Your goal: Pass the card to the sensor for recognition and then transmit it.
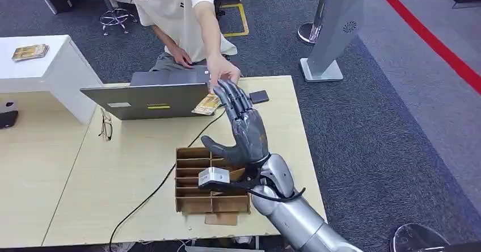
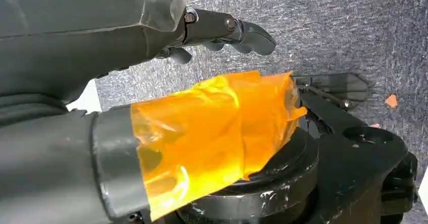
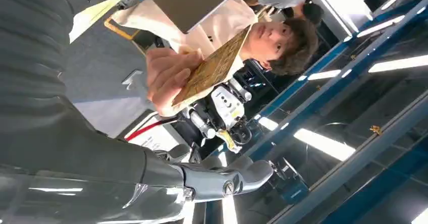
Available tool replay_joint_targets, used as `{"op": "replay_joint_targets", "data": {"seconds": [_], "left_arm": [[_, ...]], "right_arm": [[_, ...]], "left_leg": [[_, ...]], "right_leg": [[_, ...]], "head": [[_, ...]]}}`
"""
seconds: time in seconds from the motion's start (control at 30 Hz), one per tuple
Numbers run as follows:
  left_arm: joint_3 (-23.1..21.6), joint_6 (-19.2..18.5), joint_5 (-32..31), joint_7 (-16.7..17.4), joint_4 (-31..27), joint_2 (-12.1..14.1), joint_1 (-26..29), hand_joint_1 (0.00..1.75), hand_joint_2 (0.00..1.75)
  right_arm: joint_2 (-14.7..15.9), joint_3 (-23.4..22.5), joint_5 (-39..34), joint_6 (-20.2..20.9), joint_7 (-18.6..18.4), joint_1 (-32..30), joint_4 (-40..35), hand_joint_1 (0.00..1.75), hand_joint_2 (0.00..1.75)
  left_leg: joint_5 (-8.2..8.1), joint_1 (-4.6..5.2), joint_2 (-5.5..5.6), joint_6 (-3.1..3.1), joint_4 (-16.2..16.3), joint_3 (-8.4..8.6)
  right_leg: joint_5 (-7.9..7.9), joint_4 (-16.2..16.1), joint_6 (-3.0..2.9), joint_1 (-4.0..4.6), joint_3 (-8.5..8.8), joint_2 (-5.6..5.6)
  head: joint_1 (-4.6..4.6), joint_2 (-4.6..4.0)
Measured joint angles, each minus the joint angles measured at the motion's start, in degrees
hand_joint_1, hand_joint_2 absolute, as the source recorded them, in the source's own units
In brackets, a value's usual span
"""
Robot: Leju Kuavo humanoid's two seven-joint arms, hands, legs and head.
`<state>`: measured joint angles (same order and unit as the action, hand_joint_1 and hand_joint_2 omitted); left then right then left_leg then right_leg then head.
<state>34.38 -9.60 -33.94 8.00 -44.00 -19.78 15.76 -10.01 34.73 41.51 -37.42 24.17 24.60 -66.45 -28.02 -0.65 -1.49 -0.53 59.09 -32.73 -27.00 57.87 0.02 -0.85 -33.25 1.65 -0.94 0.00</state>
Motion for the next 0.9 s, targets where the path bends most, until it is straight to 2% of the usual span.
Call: {"op": "replay_joint_targets", "data": {"seconds": [0.17, 0.4, 0.43, 0.47, 0.53, 0.6, 0.7, 0.73, 0.9], "left_arm": [[0.00, 0.07, -0.78, -0.39, -0.02, 0.00, -0.01, 0.00, 0.00], [1.01, 0.04, -6.25, -3.17, 0.00, 0.00, -0.23, 0.00, 0.00], [1.18, 0.22, -6.66, -3.41, 0.00, -0.02, -0.26, 0.00, 0.00], [1.20, 0.53, -6.82, -3.58, 0.02, -0.02, -0.27, 0.00, 0.00], [1.11, 1.90, -5.80, -3.69, 0.02, -0.11, -0.23, 0.00, 0.00], [-0.13, 3.32, -2.92, -2.28, 0.02, -0.11, -0.08, 0.00, 0.00], [-2.41, 3.80, -1.07, -1.31, -0.02, -0.11, 0.14, 0.00, 0.00], [-2.84, 3.93, -0.98, -1.29, -0.02, -0.11, 0.14, 0.00, 0.00], [-4.30, 4.02, -0.70, -0.98, -0.13, -0.09, 0.31, 0.00, 0.00]], "right_arm": [[0.00, 0.04, 1.09, -0.15, -0.70, 0.65, 1.20, 0.00, 1.75], [0.15, 0.42, 5.84, -1.81, -2.51, 3.38, 4.84, 0.00, 1.75], [0.15, 0.42, 6.43, -1.97, -2.58, 3.68, 5.25, 0.21, 1.75], [0.15, 0.42, 6.86, -2.06, -2.58, 3.92, 5.67, 1.24, 1.75], [0.15, 0.42, 7.71, -2.08, -2.58, 4.22, 6.41, 1.24, 1.75], [0.15, 0.35, 8.13, -2.10, -2.43, 4.24, 6.84, 1.24, 1.75], [0.15, 0.31, 8.04, -2.10, -2.36, 4.37, 7.32, 1.24, 1.75], [0.15, 0.31, 8.04, -2.10, -2.36, 4.42, 7.43, 1.71, 1.75], [0.15, 0.28, 8.04, -2.12, -2.40, 4.49, 7.92, 1.75, 1.75]], "left_leg": [[0.00, 0.00, 0.00, 0.00, 0.00, -0.01], [0.00, 0.00, -0.01, 0.00, 0.00, 0.00], [0.00, 0.00, -0.01, 0.00, 0.00, 0.01], [0.00, 0.00, -0.01, 0.00, 0.00, 0.01], [0.01, 0.00, 0.00, 0.01, 0.01, 0.01], [0.00, 0.00, 0.00, 0.01, 0.01, 0.01], [0.00, 0.00, 0.00, 0.01, 0.00, -0.01], [0.00, 0.00, 0.00, 0.01, 0.00, -0.01], [0.00, 0.00, 0.00, 0.01, 0.01, -0.01]], "right_leg": [[0.00, 0.00, 0.00, 0.00, 0.00, 0.00], [0.00, 0.00, 0.00, 0.00, 0.00, -0.01], [0.01, 0.00, 0.00, 0.00, 0.00, -0.01], [0.01, 0.00, -0.01, 0.00, 0.00, -0.01], [0.02, 0.00, -0.02, 0.00, 0.00, 0.00], [0.02, 0.00, -0.02, 0.00, 0.00, 0.00], [0.01, 0.00, -0.02, 0.00, 0.00, 0.00], [0.01, 0.00, -0.01, 0.00, 0.00, 0.00], [0.01, 0.00, -0.01, 0.00, -0.01, 0.00]], "head": [[0.00, 0.00], [0.00, 0.00], [0.00, 0.00], [0.00, 0.00], [0.00, 0.00], [0.02, 0.00], [0.00, 0.00], [-0.02, 0.00], [0.00, 0.00]]}}
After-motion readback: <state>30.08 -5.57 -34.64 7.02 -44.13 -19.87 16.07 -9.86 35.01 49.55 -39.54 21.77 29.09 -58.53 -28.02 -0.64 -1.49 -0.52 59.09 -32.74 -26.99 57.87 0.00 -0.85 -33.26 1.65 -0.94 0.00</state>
